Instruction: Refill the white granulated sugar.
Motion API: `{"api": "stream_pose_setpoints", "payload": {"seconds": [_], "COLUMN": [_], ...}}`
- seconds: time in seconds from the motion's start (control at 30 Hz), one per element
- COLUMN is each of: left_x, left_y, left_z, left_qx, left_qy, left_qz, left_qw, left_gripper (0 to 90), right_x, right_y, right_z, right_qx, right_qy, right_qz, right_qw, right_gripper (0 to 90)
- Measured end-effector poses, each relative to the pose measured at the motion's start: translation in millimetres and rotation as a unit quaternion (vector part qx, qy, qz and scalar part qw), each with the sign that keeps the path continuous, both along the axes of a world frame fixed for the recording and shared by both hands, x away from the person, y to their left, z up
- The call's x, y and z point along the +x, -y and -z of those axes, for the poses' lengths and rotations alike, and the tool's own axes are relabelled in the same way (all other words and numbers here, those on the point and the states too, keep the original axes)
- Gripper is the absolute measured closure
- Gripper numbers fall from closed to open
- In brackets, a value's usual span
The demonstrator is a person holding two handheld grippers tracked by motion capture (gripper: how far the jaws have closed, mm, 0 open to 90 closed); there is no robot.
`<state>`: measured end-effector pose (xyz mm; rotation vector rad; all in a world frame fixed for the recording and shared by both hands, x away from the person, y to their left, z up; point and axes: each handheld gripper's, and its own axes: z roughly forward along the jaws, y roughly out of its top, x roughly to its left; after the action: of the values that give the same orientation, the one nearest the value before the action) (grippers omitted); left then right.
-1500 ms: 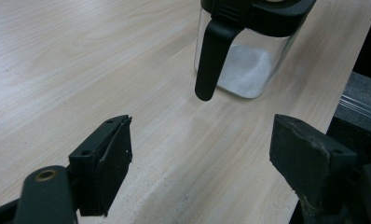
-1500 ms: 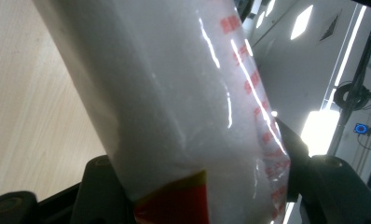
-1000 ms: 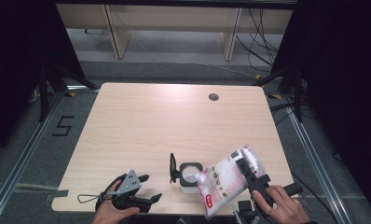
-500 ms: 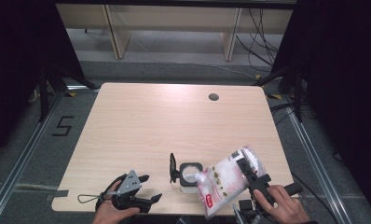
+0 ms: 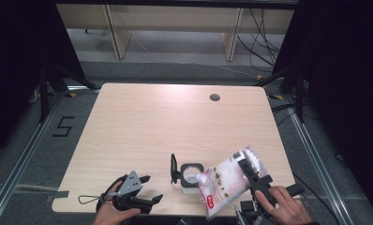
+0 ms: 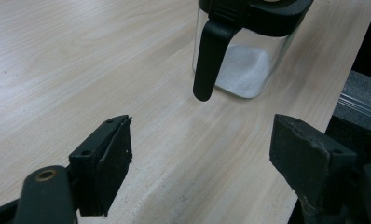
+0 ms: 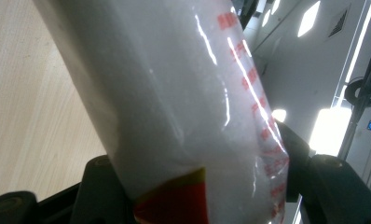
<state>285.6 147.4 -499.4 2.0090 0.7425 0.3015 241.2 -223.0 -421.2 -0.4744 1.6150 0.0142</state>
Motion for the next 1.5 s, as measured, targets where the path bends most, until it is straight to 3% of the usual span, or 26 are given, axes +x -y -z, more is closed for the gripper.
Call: {"api": "stream_pose_setpoints", "payload": {"seconds": [0.2,0.23,0.47,0.53,0.6,0.63,0.73,0.83,0.87,0.9,0.93,1.0,1.07,1.3,1.5], "left_x": [0.3,0.5,0.6,-0.2,1.5,0.5,1.0,0.6,0.5,1.7,1.7,1.0,1.8,1.2,1.0], "left_y": [-1.1,-0.5,-1.3,-0.6,-2.2,0.2,-1.5,-0.2,-0.8,-3.1,-3.1,-1.5,-2.6,-1.4,-0.9], "left_z": [-0.7,0.0,-0.8,-0.4,-0.5,0.5,0.0,0.7,0.1,-0.5,-0.5,-0.4,-0.2,0.2,0.2], "left_qx": [0.004,-0.003,0.005,0.002,0.011,-0.008,0.004,-0.009,-0.002,0.018,0.018,0.006,0.014,0.005,0.003], "left_qy": [0.001,0.002,0.001,-0.004,0.0,-0.001,-0.001,-0.002,-0.003,0.003,0.003,-0.001,0.002,0.001,-0.002], "left_qz": [-0.002,-0.001,-0.003,-0.002,-0.002,-0.008,-0.003,-0.007,-0.004,0.001,0.001,-0.002,0.0,0.0,-0.001], "left_qw": [1.0,1.0,1.0,1.0,0.9999,0.9999,1.0,0.9999,1.0,0.9998,0.9998,1.0,0.9999,1.0,1.0], "left_gripper": [20.4,20.4,20.4,20.4,20.4,20.4,20.4,20.4,20.4,20.4,20.4,20.4,20.4,20.4,20.4], "right_x": [-1.3,-1.7,-4.0,-3.6,-4.0,-4.4,-5.5,-7.0,-6.9,-6.6,-6.6,-4.0,-3.4,-5.3,-5.3], "right_y": [-1.9,-1.6,-2.5,-2.7,-2.3,-2.5,-1.8,-2.1,-1.9,-1.6,-1.6,-1.9,-1.7,-1.1,-3.8], "right_z": [-1.5,-0.5,-0.4,-0.5,-2.0,-2.2,-2.8,-6.9,-6.5,-5.4,-5.4,-4.8,-3.9,-8.5,-6.5], "right_qx": [-0.002,0.003,0.01,0.008,-0.002,0.002,0.009,0.005,0.008,0.009,0.009,-0.019,-0.016,-0.018,-0.02], "right_qy": [0.005,0.003,-0.003,0.001,0.006,0.006,0.002,0.006,0.004,0.007,0.007,0.011,0.008,0.02,0.017], "right_qz": [-0.01,-0.007,0.004,-0.004,-0.009,-0.01,-0.008,-0.009,-0.01,-0.012,-0.012,-0.016,-0.017,-0.023,-0.028], "right_qw": [0.9999,1.0,0.9999,1.0,0.9999,0.9999,0.9999,0.9999,0.9999,0.9999,0.9999,0.9996,0.9997,0.9994,0.9993], "right_gripper": [45.2,45.2,45.2,45.2,45.2,45.2,45.2,45.2,45.2,45.2,45.2,45.2,45.2,45.1,45.0]}}
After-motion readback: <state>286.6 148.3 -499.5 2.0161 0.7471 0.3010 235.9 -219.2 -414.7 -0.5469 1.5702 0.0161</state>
